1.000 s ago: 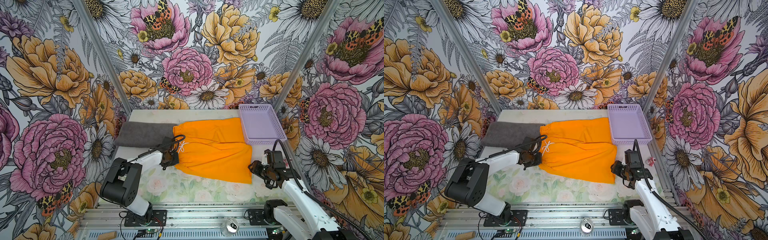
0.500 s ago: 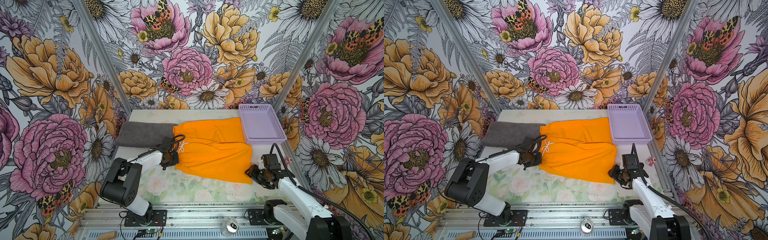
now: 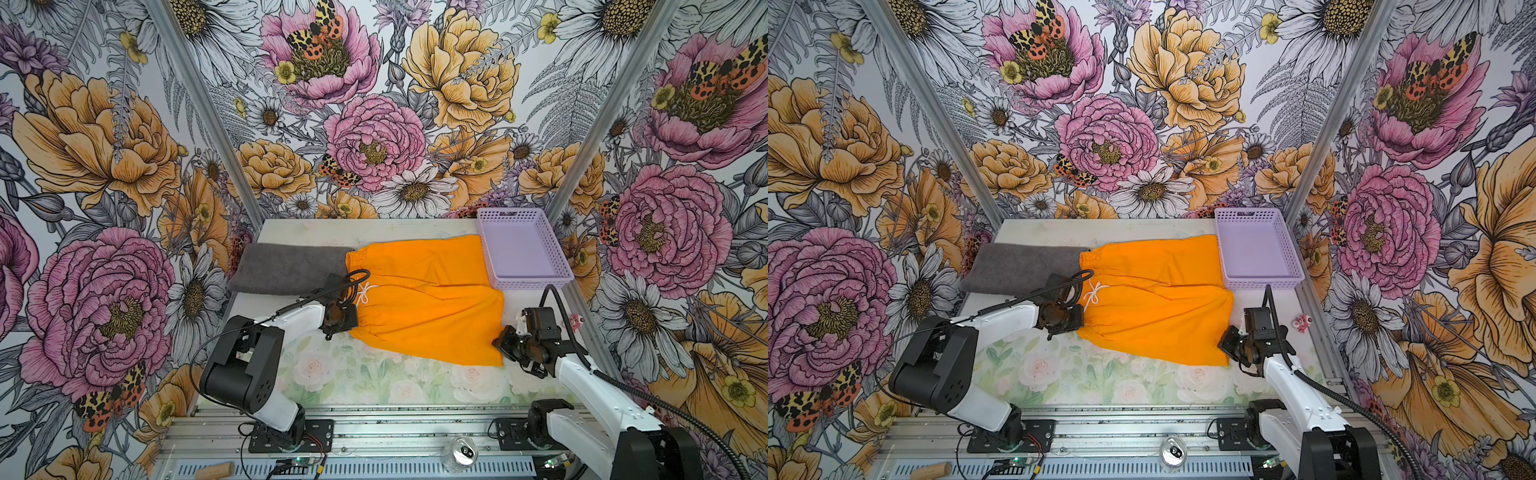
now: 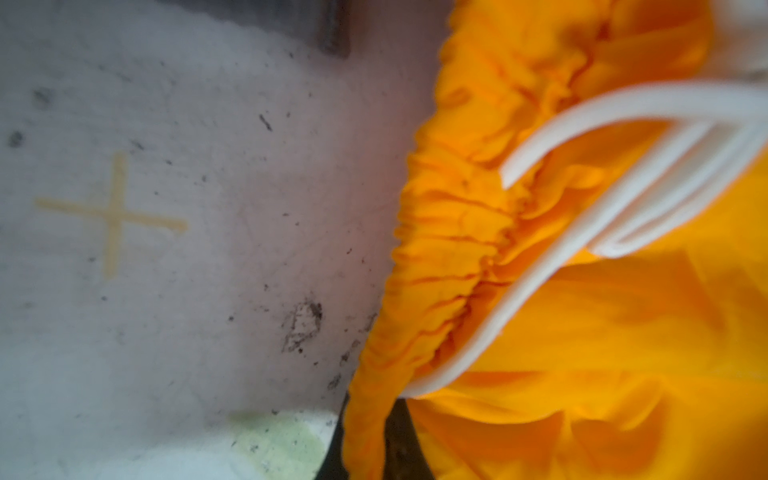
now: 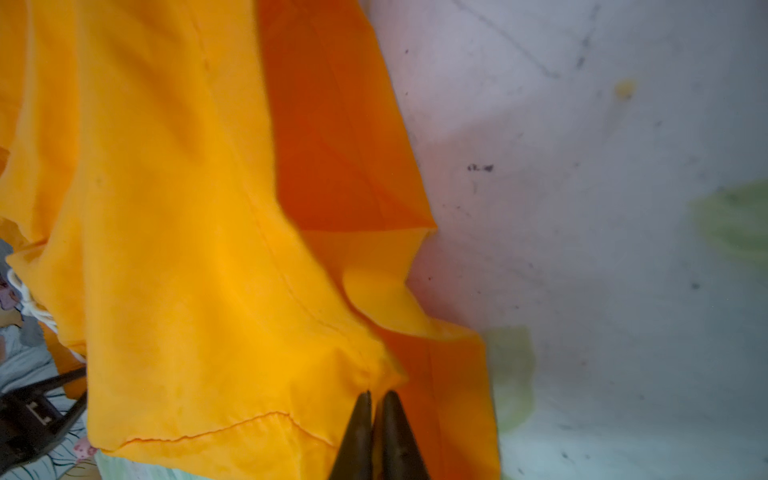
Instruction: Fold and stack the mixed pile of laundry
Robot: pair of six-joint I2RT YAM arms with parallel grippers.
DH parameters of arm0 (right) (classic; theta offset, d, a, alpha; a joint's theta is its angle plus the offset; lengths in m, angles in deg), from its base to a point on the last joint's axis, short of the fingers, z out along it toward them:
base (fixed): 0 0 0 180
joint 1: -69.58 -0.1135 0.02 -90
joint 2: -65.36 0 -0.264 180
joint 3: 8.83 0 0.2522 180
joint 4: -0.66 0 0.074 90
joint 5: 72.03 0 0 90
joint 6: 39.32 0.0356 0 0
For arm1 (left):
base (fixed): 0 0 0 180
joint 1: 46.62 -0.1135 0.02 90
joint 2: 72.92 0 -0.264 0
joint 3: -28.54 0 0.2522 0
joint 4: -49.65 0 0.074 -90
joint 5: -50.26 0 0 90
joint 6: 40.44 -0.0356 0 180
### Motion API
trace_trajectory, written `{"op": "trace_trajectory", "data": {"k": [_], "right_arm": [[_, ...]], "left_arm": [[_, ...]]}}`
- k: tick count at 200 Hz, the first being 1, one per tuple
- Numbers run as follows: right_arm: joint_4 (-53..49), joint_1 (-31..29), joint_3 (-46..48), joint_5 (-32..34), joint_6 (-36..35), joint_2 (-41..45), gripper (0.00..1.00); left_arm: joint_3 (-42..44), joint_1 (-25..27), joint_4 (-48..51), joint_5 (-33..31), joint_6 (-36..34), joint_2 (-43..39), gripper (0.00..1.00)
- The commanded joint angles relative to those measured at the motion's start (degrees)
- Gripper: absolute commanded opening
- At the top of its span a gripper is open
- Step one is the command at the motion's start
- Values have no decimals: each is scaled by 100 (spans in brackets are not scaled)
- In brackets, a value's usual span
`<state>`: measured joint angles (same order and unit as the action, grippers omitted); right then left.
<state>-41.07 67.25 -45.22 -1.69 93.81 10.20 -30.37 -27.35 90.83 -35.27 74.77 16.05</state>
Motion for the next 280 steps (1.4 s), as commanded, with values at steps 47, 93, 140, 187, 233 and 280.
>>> {"op": "trace_trajectory", "data": {"k": [47,93,140,187,233,280], "right_arm": [[-1057,0,-702,221,-21,1156,0],[-2545,75,-1727,722,-167,1844,0],[-3476,92,-2236,1116,-147,2311,0],[-3774,95,-2325,1349,-203,2284,0],[-3743,101,-2386,1415,-289,2148,0],[-3701,95,-2386,1447,-298,2149,0]], "left_arm": [[172,-2,325,62,190,-555,0],[426,86,689,195,476,-1461,0],[993,780,1075,104,1255,-2480,0],[1537,1207,1328,-343,2080,-3633,59],[1778,1240,1161,-348,2040,-3780,49],[2041,1397,912,-320,2014,-3663,45]]}}
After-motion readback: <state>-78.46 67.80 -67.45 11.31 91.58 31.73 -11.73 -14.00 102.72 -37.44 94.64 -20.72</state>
